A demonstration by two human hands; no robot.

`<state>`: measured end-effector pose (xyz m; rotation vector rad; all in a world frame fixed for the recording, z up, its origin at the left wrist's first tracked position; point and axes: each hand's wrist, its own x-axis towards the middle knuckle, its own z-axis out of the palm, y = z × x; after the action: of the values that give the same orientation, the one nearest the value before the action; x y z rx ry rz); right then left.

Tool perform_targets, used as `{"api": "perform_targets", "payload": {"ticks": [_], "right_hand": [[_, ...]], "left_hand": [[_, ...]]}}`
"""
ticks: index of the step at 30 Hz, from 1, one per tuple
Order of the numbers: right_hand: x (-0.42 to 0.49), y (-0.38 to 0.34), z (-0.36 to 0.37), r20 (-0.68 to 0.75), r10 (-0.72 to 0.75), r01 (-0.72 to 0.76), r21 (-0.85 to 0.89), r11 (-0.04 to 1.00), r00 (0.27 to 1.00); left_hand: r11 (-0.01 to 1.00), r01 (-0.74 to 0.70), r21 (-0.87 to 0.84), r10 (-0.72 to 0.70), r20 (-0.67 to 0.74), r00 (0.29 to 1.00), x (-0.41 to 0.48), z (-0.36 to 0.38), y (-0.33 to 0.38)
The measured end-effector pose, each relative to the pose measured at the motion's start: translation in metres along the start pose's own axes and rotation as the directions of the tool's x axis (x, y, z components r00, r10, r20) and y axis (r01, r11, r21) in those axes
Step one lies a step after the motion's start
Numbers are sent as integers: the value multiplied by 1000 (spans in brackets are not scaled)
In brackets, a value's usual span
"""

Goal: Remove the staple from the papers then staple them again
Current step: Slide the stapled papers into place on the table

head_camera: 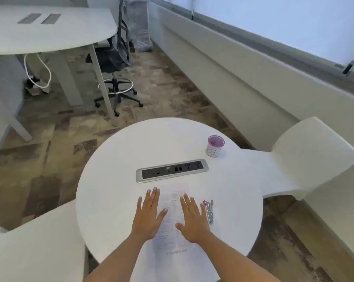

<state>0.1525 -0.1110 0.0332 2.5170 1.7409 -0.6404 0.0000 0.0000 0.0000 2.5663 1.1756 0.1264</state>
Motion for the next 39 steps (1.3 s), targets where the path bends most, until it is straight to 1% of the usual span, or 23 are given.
{"api": "perform_targets", "payload": {"ticks": [2,4,8,10,12,13,15,19,20,21,22,24,25,27,30,32,34,35,37,38,39], "right_hand": [[-1,4,11,98,30,-27,-40,999,995],[-6,14,22,165,72,-59,-82,995,984],[-7,20,36,292,77,-58,-75,995,953],[-3,24,42,371,71,-55,-54,997,926],[-2,24,43,445,67,-61,-27,998,893],[-1,24,44,463,63,-67,-7,998,884],[3,26,48,487,56,-69,9,998,871],[10,28,49,509,51,-59,-1,998,859],[12,29,48,495,51,-64,9,998,868],[13,31,47,483,50,-71,24,997,874],[15,32,47,473,54,-82,40,996,879],[15,35,46,458,59,-103,71,992,887],[15,36,47,457,58,-108,85,991,888],[14,38,49,451,50,-108,104,989,891],[10,40,54,438,36,-93,109,990,898],[7,41,58,434,30,-88,114,990,900],[5,42,60,430,21,-86,131,988,903],[4,43,61,428,19,-87,140,986,904],[5,42,61,424,14,-88,156,984,906],[6,42,60,422,13,-93,170,981,906],[7,42,59,423,16,-109,197,974,906]], "left_hand": [[999,33,-19,-32,66,997,-7,11,-1],[996,83,-16,-81,101,992,-16,23,-1],[992,121,21,-123,184,975,-25,39,-2],[980,170,103,-191,261,946,-28,48,-3],[954,226,196,-284,348,894,-30,52,-2],[943,260,207,-323,383,865,-30,54,-2],[928,338,157,-372,431,822,-30,57,0],[905,424,42,-407,379,831,-27,59,10],[889,457,12,-430,362,827,-24,58,13],[859,511,-29,-468,361,807,-22,58,16],[807,585,-78,-521,373,768,-19,57,21],[663,729,-174,-631,394,668,-14,55,28],[594,776,-211,-670,403,623,-11,53,32],[492,827,-271,-712,421,562,-6,50,38],[407,867,-288,-742,448,498,-3,44,34],[351,867,-354,-737,468,488,-2,43,27],[310,846,-433,-721,473,506,-3,43,19],[317,832,-456,-706,473,528,-4,43,16],[355,789,-502,-654,469,593,-6,45,13],[349,762,-545,-627,468,622,-7,45,13],[316,736,-599,-602,473,643,-7,43,14]]}}
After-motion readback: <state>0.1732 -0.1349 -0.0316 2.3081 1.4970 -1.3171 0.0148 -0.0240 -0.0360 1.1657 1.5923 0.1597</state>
